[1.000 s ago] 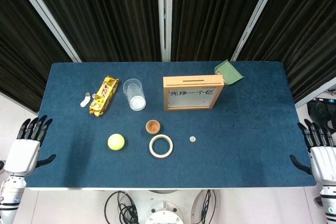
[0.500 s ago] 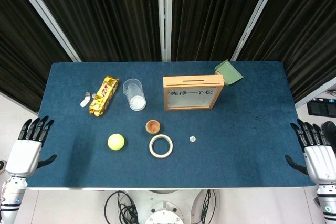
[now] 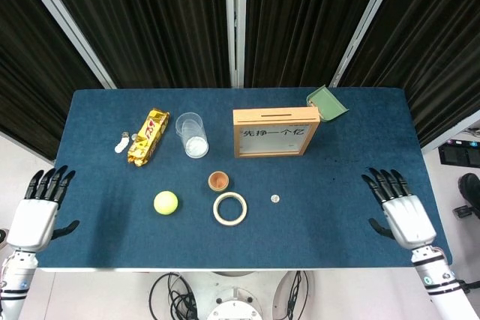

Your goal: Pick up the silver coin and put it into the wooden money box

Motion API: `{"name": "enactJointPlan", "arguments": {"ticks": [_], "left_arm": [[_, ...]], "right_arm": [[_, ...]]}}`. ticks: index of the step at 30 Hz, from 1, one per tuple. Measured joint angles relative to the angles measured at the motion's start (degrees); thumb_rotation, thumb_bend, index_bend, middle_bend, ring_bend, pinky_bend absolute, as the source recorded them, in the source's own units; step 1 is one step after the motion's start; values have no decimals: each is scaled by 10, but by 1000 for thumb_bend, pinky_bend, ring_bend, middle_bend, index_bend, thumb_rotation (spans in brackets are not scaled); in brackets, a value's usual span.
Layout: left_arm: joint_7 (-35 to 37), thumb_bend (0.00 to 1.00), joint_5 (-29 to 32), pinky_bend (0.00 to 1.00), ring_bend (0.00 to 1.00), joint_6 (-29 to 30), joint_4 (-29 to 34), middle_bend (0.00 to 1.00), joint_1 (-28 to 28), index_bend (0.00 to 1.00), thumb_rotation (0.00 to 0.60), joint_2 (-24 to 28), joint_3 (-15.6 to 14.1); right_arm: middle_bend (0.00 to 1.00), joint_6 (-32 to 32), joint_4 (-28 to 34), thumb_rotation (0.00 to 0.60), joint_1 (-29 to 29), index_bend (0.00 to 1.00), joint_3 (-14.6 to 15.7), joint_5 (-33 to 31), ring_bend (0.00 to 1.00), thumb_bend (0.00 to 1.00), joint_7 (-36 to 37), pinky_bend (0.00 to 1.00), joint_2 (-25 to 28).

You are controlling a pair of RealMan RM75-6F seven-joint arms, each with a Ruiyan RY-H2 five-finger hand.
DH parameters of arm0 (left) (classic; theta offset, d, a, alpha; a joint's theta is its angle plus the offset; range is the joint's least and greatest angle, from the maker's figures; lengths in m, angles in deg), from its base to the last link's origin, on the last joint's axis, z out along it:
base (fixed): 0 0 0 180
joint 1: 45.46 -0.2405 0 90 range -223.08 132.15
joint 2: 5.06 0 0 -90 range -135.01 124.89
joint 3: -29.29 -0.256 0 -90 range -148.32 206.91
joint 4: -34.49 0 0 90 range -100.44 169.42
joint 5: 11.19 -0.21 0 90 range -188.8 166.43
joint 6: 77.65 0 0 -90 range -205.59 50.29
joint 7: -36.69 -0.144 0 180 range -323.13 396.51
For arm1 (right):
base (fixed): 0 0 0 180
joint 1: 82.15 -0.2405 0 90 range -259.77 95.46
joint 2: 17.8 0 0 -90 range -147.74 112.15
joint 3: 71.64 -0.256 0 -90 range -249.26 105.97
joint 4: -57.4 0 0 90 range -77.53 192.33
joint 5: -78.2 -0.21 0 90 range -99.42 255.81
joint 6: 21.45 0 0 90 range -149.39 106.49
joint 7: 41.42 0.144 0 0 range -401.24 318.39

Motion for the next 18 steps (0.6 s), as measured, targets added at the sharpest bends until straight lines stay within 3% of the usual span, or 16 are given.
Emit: {"name": "enactJointPlan", "arguments": {"ticks": [9,18], "left_arm": [[13,91,3,0,0,5,-12,0,-5,14,600,-5,-1],[24,91,4,0,0,8,-20,0,-9,14,600,-4,-2]], "right_arm": [[0,-135,23,600,-97,0,-26,-38,0,176,-69,0,-58],[4,-195,-27,600,-170,22,-60,-118,0,176,-150,0,-161]]}}
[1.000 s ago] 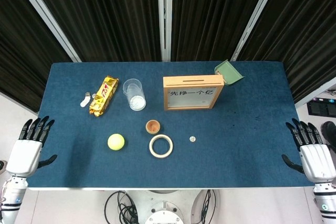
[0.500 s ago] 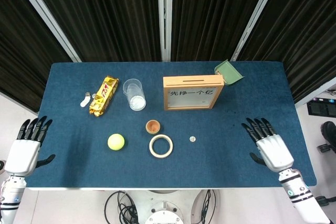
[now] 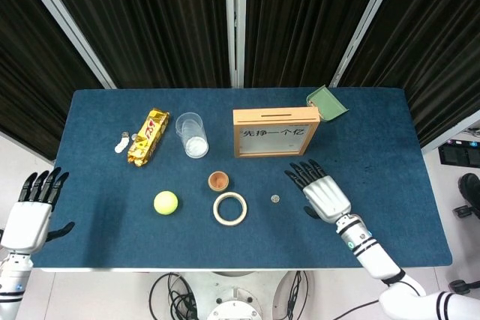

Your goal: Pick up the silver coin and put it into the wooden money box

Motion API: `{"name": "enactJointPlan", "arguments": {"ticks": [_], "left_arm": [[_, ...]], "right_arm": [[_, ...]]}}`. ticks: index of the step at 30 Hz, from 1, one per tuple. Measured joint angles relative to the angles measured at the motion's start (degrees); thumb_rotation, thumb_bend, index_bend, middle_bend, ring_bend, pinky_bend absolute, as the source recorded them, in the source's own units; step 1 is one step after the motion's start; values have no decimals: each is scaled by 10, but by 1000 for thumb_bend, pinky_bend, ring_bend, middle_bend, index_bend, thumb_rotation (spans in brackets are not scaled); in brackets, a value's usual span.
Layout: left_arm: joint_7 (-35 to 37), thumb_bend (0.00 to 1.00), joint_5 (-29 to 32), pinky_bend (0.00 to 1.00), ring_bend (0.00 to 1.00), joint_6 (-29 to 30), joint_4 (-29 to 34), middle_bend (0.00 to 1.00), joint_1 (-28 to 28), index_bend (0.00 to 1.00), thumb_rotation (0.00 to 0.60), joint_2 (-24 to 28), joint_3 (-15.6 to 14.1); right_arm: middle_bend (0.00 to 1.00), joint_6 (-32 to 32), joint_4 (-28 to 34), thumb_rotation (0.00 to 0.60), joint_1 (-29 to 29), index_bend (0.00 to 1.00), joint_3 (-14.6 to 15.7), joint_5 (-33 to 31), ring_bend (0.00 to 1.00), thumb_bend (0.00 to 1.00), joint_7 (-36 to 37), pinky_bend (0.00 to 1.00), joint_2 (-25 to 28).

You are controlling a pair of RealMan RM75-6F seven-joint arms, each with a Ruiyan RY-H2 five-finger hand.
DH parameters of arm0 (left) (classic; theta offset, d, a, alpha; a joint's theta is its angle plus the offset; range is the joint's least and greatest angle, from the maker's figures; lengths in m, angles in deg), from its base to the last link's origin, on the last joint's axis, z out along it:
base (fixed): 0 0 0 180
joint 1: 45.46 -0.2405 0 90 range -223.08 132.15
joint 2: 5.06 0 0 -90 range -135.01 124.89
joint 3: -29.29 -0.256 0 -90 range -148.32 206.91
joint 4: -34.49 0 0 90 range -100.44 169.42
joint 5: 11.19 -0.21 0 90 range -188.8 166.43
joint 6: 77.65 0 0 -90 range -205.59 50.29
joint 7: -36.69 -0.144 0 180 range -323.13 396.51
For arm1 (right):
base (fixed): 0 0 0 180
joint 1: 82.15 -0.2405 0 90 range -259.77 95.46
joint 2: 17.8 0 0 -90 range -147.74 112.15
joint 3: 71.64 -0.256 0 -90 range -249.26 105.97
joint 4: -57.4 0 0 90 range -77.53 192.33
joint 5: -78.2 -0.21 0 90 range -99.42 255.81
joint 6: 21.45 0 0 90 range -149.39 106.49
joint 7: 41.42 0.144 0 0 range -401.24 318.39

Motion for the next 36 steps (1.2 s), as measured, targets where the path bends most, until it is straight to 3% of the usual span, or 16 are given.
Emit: {"name": "enactJointPlan", "arguments": {"ticks": [9,15,19,28,36], "left_arm": [[11,92,0,0,0,0,-8,0,-2,14,600,-2,-1],[18,92,1,0,0,0,-14,0,-2,15,600,-4,0],[22,92,1,0,0,-1,-18,0,-2,14,600,-5,-1],[31,92,2,0,0,-4,-24,0,-1,14,600,-6,-1],[40,92,3,0,0,-5,-31,0,-2,14,600,-7,-2]], "right_arm": [[4,-19,-49,600,-34,32,6,-26,0,178,-20,0,-56],[8,-17,-71,600,-41,46,18,-18,0,258,3,0,-73],[10,-16,-87,600,-42,101,26,-17,0,326,18,0,-83],[14,-8,-126,600,-45,253,39,-9,0,338,51,0,-114],[16,-7,-140,600,-49,304,43,-11,0,339,57,0,-123]]}}
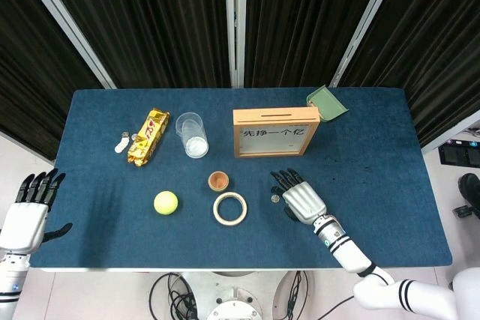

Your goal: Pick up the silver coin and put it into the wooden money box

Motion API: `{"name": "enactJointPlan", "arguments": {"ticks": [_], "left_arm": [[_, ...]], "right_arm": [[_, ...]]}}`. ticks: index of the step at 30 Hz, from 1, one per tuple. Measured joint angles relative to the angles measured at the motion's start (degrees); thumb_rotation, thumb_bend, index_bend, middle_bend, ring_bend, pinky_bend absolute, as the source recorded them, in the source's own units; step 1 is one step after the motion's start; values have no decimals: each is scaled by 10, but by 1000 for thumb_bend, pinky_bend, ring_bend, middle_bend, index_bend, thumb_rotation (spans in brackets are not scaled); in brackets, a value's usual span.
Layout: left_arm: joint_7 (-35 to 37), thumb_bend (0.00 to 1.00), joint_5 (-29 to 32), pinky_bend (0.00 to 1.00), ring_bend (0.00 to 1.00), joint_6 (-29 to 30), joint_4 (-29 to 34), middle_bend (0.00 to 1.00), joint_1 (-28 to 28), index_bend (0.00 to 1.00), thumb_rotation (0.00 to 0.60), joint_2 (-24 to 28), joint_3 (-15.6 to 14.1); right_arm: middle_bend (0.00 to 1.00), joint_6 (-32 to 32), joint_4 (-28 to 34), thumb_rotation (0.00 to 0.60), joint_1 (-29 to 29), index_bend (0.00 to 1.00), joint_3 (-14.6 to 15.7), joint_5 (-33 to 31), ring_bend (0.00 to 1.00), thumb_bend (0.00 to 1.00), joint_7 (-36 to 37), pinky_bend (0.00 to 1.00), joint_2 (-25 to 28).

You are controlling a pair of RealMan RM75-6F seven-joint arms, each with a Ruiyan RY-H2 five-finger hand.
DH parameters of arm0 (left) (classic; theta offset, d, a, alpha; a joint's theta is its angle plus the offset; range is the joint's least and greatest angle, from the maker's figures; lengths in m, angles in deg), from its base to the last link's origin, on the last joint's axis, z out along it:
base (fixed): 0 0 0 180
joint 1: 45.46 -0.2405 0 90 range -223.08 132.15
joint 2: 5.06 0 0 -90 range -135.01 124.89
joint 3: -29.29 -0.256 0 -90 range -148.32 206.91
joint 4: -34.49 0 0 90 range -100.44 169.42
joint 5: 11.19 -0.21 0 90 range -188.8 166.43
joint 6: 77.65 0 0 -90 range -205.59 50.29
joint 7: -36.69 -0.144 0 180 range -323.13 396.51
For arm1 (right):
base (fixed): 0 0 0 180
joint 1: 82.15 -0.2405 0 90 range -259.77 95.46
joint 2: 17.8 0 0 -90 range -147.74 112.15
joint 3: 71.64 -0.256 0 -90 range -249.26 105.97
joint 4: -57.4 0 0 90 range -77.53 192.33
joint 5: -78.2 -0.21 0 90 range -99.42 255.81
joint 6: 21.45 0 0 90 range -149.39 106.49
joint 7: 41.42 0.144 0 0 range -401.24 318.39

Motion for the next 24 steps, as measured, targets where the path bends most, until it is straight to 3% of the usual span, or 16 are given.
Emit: {"name": "enactJointPlan", "arguments": {"ticks": [24], "left_arm": [[20,91,3,0,0,-5,-22,0,1,14,600,-7,-1]], "right_arm": [[20,-1,-34,600,-7,357,3,-17,0,361,8,0,-26]]}}
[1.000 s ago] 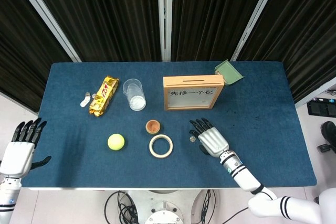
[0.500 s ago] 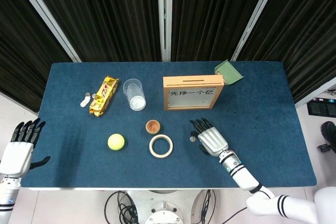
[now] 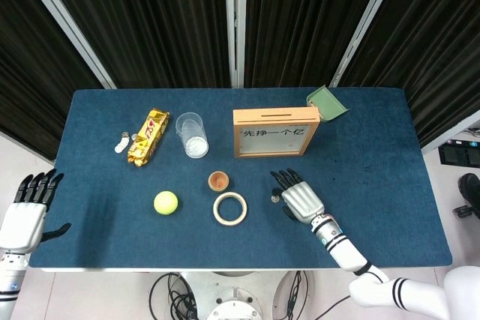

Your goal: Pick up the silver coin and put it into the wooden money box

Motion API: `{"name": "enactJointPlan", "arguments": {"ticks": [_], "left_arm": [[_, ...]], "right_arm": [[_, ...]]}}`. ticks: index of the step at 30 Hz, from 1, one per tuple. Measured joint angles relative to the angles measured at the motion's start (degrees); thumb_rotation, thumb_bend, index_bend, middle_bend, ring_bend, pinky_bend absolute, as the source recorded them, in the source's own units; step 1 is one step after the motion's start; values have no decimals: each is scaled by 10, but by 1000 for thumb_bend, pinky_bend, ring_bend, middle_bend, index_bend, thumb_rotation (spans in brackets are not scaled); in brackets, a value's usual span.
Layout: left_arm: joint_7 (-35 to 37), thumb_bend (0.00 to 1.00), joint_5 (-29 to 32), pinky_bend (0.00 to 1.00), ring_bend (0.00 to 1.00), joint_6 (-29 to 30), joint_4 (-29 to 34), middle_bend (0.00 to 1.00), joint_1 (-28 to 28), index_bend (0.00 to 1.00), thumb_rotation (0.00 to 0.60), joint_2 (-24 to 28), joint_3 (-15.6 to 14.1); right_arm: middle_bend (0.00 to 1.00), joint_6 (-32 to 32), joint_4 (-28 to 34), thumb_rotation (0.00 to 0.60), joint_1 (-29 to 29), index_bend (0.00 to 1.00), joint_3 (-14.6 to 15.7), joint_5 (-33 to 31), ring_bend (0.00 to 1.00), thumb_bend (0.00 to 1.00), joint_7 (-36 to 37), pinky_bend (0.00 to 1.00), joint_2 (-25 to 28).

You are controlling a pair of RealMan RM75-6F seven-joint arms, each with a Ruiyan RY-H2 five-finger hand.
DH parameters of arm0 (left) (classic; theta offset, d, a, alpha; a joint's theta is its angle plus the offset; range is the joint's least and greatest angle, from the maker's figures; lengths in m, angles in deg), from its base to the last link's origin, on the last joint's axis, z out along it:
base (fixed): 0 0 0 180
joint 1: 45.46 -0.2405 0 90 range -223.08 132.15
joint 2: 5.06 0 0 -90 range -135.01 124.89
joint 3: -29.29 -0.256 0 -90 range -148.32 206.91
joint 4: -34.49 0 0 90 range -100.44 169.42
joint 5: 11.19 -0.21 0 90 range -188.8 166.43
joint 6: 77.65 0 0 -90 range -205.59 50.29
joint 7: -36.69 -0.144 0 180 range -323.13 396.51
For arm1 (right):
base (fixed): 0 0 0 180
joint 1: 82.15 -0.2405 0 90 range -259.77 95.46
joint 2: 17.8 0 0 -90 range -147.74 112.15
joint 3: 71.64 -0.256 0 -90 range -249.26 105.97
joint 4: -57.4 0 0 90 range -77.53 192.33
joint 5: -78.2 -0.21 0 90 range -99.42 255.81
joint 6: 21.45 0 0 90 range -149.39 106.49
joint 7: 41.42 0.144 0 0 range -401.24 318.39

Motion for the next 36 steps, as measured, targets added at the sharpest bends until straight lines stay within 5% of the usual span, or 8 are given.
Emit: {"name": "enactJointPlan", "arguments": {"ticks": [36], "left_arm": [[14,92,7,0,0,-11,-19,0,1,14,600,-6,-1]], "right_arm": [[29,-3,-19,600,-8,435,-4,-23,0,385,-12,0,-20]]}}
